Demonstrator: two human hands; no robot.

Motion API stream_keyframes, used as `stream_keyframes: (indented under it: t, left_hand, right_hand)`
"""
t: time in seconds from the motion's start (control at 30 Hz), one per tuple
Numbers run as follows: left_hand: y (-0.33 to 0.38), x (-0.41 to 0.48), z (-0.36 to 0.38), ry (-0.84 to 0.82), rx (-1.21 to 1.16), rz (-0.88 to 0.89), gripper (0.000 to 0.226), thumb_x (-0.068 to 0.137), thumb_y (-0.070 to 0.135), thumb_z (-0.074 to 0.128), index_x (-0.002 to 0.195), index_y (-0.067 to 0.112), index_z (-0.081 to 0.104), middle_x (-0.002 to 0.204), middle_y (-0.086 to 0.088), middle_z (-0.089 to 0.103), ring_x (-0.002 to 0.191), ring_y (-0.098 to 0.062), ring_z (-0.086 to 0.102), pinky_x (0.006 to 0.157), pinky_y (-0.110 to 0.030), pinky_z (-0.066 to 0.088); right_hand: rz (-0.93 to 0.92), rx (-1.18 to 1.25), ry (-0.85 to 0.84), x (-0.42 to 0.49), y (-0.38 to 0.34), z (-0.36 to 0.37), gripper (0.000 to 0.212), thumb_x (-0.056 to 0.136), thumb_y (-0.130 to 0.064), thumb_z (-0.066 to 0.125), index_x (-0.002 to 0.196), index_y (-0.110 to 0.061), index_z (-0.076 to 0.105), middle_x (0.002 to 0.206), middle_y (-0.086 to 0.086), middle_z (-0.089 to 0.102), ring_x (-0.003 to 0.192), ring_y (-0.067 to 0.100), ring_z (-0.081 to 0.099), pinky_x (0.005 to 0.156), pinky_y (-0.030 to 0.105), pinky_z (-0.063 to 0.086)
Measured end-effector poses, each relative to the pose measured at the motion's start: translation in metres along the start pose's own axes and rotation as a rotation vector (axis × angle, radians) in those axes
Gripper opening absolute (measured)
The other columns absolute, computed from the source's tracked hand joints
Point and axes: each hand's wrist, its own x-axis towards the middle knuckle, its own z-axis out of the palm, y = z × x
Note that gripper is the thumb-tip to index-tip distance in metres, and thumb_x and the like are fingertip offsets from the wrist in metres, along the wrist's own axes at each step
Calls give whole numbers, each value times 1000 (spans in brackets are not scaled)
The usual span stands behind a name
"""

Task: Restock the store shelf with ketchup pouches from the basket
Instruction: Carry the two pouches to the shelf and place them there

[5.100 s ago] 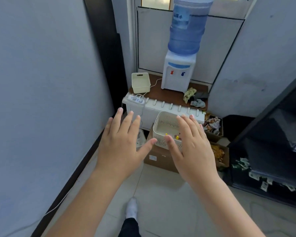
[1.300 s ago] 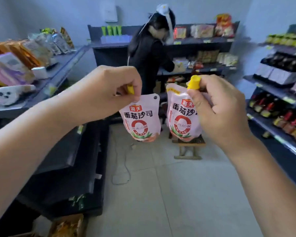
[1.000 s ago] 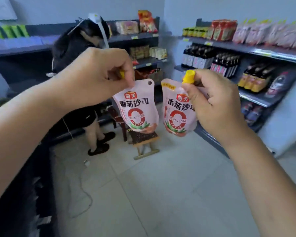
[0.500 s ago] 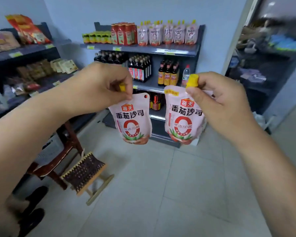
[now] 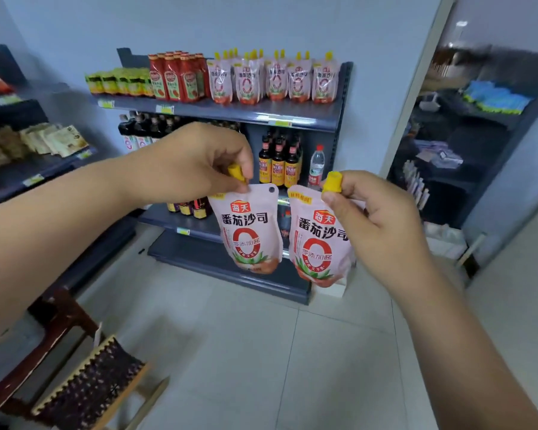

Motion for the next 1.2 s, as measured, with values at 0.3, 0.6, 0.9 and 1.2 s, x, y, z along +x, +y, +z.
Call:
stream_keyframes:
  t: [0.3,0.6,0.9,1.2]
  left_hand:
    - [-86,129,-29,20,112,66,11,85,16,80,92,17,72,87,2,73,77,-15,69,70,-42,56]
    - [-211,249,-63,33,130,148,9,83,14,81,89,15,74,82,4,73,77,-14,69,70,-33,55]
    - [-299,388,-106,63,92,171,12,83,11,81,89,19,74,82,6,73,75,-11,68,70,-38,56]
    - [-347,532,-117,54,182,204,13,84,13,80,94,17,73,88,5,74,79,-10,68,72,-31,54]
  right_hand:
    - [8,57,-108,144,90,40,6,100,-16,63,97,-15,68,87,-9,70,85,1,67,72,13,51]
    - [-4,-9,-39,277,160,93,10,95,-27,61,96,-21,68,95,-5,74,92,9,70,83,39,59]
    - [3,42,41,411,225,116,8,98,-17,65,97,-14,72,92,5,74,90,20,70,80,41,56]
    - [-57,73,-35,535,293,114,6,95,-28,68,93,-23,70,91,1,75,88,18,71,80,48,56]
